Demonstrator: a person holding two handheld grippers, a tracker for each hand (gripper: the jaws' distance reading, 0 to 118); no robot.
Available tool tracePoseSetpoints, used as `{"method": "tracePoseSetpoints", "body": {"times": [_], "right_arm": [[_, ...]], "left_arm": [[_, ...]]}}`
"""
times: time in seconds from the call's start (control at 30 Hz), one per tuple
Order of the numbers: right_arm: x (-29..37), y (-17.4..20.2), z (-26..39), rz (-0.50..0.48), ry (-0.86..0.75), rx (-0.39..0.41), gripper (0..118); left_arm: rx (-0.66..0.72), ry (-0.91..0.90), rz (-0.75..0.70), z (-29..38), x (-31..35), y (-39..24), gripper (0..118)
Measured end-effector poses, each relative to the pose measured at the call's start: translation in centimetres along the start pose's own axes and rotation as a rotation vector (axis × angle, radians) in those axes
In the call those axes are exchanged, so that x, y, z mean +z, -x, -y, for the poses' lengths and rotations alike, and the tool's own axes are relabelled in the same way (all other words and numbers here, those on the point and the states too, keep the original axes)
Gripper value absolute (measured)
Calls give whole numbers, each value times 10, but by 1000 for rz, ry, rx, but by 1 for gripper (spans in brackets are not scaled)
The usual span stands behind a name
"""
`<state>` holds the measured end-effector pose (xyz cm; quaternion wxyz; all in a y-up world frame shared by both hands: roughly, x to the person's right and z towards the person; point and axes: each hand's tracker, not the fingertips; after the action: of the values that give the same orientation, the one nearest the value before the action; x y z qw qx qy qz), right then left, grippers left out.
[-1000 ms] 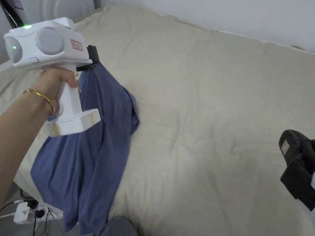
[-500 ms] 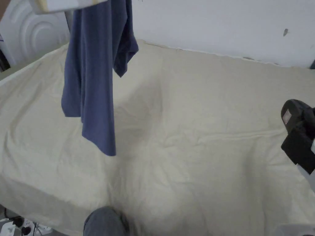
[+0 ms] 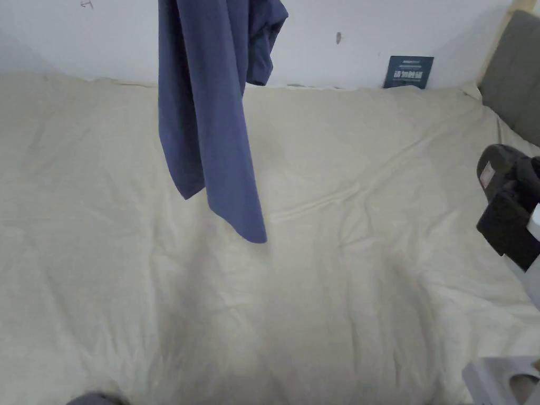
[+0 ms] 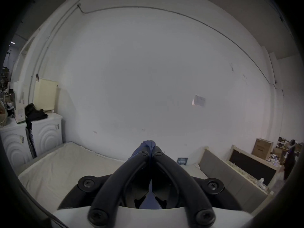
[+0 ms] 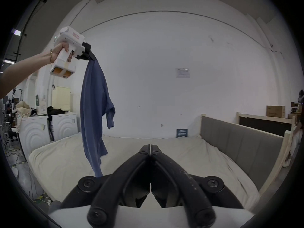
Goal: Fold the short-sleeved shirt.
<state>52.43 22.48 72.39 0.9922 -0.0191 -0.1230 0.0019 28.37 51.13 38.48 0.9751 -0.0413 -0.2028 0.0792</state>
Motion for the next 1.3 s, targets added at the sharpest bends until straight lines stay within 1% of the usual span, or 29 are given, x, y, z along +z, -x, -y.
{"method": "tracePoseSetpoints", "body": {"times": [0.1,0.17,0.3,0.37,0.47,0.57,0.63,0.7,0.73,0.77,0.8,0.83,0.87,0.9,0.93,0.97,1.03,1.1,1.23,1.3], "right_arm": [[5,-10,3,36,14,4,1],[6,-15,5,52,26,8,1],[3,-18,11,66,38,-8,1],[-1,-18,14,66,50,-16,1],[-7,-15,21,82,61,-16,1],[-13,-16,28,67,88,-55,1],[-17,-14,32,63,106,-52,1],[-19,-13,36,59,119,-47,1],[-19,-12,37,54,125,-49,1],[-20,-12,37,49,130,-51,1],[-20,-12,38,46,132,-51,1],[-20,-12,38,45,135,-49,1],[-20,-11,38,45,135,-48,1],[-21,-11,38,43,134,-46,1],[-21,-10,37,41,133,-43,1],[-21,-10,37,39,132,-42,1],[-24,-8,36,30,129,-39,1],[-27,-5,36,23,125,-38,1],[-36,4,37,10,108,-35,1],[-41,9,37,5,101,-32,1]], "left_arm": [[-16,117,41,55,-22,-18,0],[-50,219,54,102,-38,-27,0],[-194,391,42,211,-58,-34,0],[-245,515,49,268,-67,-32,0],[-266,685,46,361,-60,-32,0],[-256,852,39,439,-51,-33,0],[-236,939,25,478,-42,-31,0],[-250,1005,30,507,-33,-32,1],[-255,1025,27,517,-31,-29,3],[-252,999,17,522,-27,-29,17],[-237,976,5,522,-24,-26,34],[-217,956,-2,518,-23,-24,56],[-195,946,-10,517,-26,-17,83],[-157,926,-5,507,-27,-11,102],[-112,881,14,493,-25,-6,116],[-82,832,25,481,-23,-2,118],[-46,662,41,443,-11,6,118],[-49,525,-2,411,2,14,118],[-115,206,-131,364,57,28,118],[-168,107,-192,356,83,34,118]]}}
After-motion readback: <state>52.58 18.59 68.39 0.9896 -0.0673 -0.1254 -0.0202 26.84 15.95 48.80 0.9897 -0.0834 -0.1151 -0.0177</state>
